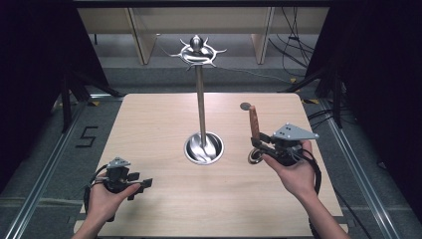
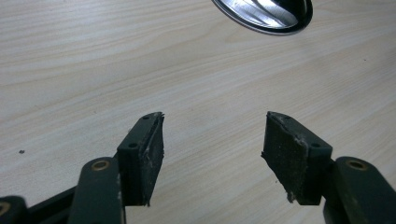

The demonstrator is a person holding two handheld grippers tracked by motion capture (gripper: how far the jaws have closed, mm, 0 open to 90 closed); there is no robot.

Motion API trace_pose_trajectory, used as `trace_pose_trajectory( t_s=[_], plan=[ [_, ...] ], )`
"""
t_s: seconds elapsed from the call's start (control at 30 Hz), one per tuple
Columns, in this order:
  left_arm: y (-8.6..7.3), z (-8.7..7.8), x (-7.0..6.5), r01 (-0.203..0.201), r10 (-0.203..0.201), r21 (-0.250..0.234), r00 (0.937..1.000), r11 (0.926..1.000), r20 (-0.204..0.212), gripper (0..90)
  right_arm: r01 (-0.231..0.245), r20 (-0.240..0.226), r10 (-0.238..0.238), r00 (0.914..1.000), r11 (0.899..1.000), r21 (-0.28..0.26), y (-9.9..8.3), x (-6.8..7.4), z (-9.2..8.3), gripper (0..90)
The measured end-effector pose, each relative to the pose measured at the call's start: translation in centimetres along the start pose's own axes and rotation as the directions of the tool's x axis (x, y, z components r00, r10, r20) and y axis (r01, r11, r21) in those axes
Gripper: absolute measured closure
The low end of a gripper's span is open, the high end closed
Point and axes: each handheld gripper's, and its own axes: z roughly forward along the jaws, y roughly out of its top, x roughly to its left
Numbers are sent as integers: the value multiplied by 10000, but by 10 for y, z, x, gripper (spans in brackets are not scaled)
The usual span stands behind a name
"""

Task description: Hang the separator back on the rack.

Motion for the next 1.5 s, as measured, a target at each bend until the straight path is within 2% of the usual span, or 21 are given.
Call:
trace_pose_trajectory(
  t_s=[0.03, 0.13, 0.2, 0.23, 0.27, 0.3, 0.37, 0.4, 0.53, 0.63, 0.67, 0.77, 0.87, 0.93, 0.97, 1.03, 1.13, 1.17, 1.3, 1.37, 1.5],
  plan=[
    [0, 0, 0, -8, 8, -27, 10000, 10000, -14, 373, 130, -52, -130, 9999, 9999, -29, 1, -1, 1, 696],
    [0, 0, 0, -24, 24, -10, 10000, 10000, -19, 372, 52, 73, -52, 10000, 10000, -71, 2, 2, 1, 697],
    [0, 0, 0, 59, -59, -140, 10000, 9999, -29, 372, 71, -40, -71, 10000, 10000, 34, 4, 2, 0, 697],
    [0, 1, -2, 272, -274, -376, 9996, 9989, -51, 372, 217, -110, -219, 9997, 9997, -135, 5, 0, 2, 697],
    [0, -1, -1, 134, -135, -236, 9999, 9996, -25, 372, 76, -51, -77, 10000, 9999, -109, 5, 2, 2, 697],
    [0, 0, -2, 332, -334, -457, 9994, 9984, -53, 373, 308, 66, -306, 9995, 9992, -257, 7, 1, 3, 696],
    [0, 1, -2, 384, -388, -435, 9992, 9983, -91, 372, 174, -31, -174, 9998, 9998, -133, 8, 3, 2, 697],
    [0, -2, 0, 54, -54, -128, 10000, 9999, -35, 372, 297, -26, -297, 9996, 9994, -199, 9, 2, 3, 697],
    [1, -2, 0, 94, -95, -178, 9999, 9998, -35, 372, 175, -161, -178, 9997, 9996, -214, 11, 4, 4, 697],
    [0, 1, -2, 416, -418, -440, 9991, 9982, -49, 372, 187, -97, -189, 9998, 9996, -194, 13, 5, 4, 696],
    [0, -2, 1, 54, -54, -114, 10000, 9999, -32, 372, 172, -117, -175, 9998, 9996, -234, 14, 6, 5, 697],
    [0, -1, 0, 110, -111, -200, 9999, 9997, -35, 372, 302, -257, -310, 9992, 9990, -319, 15, 5, 6, 697],
    [0, -2, 0, 88, -89, -156, 10000, 9998, -29, 372, 178, -170, -182, 9997, 9996, -240, 16, 7, 5, 696],
    [1, -2, 0, 74, -75, -178, 10000, 9998, -46, 372, 243, -156, -248, 9996, 9993, -287, 17, 7, 5, 697],
    [1, -2, 0, 75, -77, -202, 10000, 9998, -59, 372, 450, -128, -456, 9989, 9982, -389, 18, 6, 6, 697],
    [0, -1, 0, 92, -94, -223, 9999, 9997, -74, 372, 200, -144, -203, 9997, 9995, -232, 18, 8, 4, 697],
    [0, -1, 0, 96, -98, -223, 9999, 9997, -74, 372, 378, -115, -384, 9992, 9980, -507, 20, 7, 6, 697],
    [0, -1, 0, 99, -101, -226, 9999, 9997, -68, 372, 273, -158, -278, 9995, 9991, -327, 21, 8, 5, 697],
    [0, -1, 0, 76, -77, -210, 10000, 9998, -56, 372, 213, -48, -216, 9998, 9982, -564, 23, 9, 7, 697],
    [1, -2, 0, 71, -73, -225, 9999, 9997, -78, 372, 299, -159, -305, 9994, 9989, -365, 26, 9, 5, 696],
    [1, -2, 1, 72, -73, -230, 9999, 9997, -71, 372, 320, -231, -331, 9992, 9983, -490, 29, 8, 6, 697]
  ],
)
